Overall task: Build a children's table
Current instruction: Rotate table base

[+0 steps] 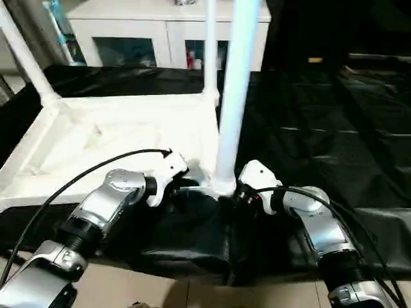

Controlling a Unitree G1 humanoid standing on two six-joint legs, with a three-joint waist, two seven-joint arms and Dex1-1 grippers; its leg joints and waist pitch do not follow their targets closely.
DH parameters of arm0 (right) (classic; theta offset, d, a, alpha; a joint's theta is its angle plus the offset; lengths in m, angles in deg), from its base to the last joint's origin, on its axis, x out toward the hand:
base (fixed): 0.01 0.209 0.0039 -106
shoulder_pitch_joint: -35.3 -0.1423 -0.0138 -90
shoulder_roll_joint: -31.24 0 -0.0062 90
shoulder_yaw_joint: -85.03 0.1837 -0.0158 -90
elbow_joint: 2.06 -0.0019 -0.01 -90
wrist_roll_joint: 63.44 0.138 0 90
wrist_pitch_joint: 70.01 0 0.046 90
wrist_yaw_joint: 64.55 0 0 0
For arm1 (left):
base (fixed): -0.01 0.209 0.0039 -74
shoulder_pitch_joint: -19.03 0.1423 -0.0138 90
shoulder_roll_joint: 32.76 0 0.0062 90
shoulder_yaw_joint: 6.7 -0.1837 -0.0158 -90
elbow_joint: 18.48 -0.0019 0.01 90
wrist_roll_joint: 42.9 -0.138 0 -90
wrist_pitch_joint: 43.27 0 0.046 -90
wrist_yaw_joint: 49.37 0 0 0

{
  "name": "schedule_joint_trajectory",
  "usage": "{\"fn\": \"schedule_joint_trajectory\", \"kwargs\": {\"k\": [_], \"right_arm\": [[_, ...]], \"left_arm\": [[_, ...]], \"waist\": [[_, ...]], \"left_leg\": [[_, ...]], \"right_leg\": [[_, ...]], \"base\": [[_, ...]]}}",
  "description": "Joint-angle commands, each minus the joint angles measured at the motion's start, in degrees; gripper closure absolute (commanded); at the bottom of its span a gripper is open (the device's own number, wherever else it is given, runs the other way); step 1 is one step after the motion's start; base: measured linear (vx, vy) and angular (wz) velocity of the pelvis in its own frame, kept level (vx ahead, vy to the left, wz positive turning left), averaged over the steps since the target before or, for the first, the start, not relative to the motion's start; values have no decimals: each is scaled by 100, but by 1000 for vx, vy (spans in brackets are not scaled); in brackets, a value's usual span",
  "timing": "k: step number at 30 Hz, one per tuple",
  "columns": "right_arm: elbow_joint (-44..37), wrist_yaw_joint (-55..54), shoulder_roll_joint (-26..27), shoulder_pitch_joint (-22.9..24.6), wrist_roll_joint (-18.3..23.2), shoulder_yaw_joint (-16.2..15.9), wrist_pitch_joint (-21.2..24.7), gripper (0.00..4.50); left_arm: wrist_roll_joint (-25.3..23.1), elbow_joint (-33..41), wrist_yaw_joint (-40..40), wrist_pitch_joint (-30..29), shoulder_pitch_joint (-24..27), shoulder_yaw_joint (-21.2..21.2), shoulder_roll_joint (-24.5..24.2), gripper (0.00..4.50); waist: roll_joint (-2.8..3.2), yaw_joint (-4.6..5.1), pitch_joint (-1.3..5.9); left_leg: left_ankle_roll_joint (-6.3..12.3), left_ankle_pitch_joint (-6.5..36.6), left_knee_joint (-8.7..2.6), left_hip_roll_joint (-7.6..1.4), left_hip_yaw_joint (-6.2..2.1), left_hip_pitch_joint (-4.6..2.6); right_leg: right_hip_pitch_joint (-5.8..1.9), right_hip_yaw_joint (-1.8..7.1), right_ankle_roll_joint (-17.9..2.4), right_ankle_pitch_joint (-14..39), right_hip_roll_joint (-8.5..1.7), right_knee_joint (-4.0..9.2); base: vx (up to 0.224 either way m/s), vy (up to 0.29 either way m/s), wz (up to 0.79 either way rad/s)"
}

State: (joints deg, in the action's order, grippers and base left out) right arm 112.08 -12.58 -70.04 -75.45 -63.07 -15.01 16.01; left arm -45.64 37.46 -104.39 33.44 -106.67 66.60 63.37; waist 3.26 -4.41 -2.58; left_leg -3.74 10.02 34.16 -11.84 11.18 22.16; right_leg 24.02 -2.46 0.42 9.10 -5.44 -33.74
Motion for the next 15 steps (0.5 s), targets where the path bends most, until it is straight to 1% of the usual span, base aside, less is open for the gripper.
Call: {"fn": "schedule_joint_trajectory", "kwargs": {"k": [1,4,7,8,9,10,11,12,15], "right_arm": [[-23,32,-2,-49,34,-10,-57,56],[-21,76,-7,-49,36,-25,-87,56],[-17,93,-11,-49,37,-28,-95,56],[-18,103,-15,-47,37,-30,-100,56],[-19,112,-18,-45,37,-32,-107,56],[-20,122,-18,-41,36,-33,-115,56],[-21,123,-17,-41,37,-32,-115,56],[-21,124,-16,-40,37,-31,-116,56],[-56,127,-9,-14,39,-29,-108,56]], "left_arm": [[64,-30,-161,169,-91,-43,-86,260],[66,-70,-464,429,-203,-65,-245,260],[63,-83,-667,589,-273,-99,-325,260],[38,-119,-717,650,-327,-120,-362,260],[12,-180,-775,723,-387,-145,-399,260],[-78,-359,-813,837,-506,-206,-454,260],[-88,-376,-813,851,-515,-212,-458,260],[-116,-427,-813,894,-541,-231,-468,260],[-178,-682,-878,1051,-658,-273,-456,260]], "waist": [[-118,-11,392],[-116,-21,378],[-108,-26,370],[-110,-25,372],[-90,-34,378],[-101,-34,372],[-98,-46,382],[-104,-53,380],[-89,-54,395]], "left_leg": [[618,1258,-384,-81,-44,-69],[587,1336,-397,-85,-42,-71],[489,1446,-410,-87,-44,-84],[480,1443,-408,-85,-43,-86],[466,1437,-407,-90,-44,-93],[470,1432,-406,-84,-40,-90],[467,1409,-399,-76,-36,-93],[457,1388,-401,-81,-42,-89],[480,1274,-384,-70,-42,-75]], "right_leg": [[-310,101,-1399,1012,-187,351],[-310,102,-1370,1146,-192,361],[-304,110,-1307,1331,-197,373],[-304,112,-1305,1325,-195,372],[-301,114,-1319,1271,-193,359],[-298,114,-1316,1264,-187,367],[-298,113,-1305,1233,-178,361],[-307,114,-1321,1154,-185,347],[-329,110,-1368,950,-188,326]], "base": [[0,0,0],[0,0,0],[0,0,0],[0,0,0],[0,0,0],[0,0,0],[0,0,0],[0,0,0],[0,0,0]]}}
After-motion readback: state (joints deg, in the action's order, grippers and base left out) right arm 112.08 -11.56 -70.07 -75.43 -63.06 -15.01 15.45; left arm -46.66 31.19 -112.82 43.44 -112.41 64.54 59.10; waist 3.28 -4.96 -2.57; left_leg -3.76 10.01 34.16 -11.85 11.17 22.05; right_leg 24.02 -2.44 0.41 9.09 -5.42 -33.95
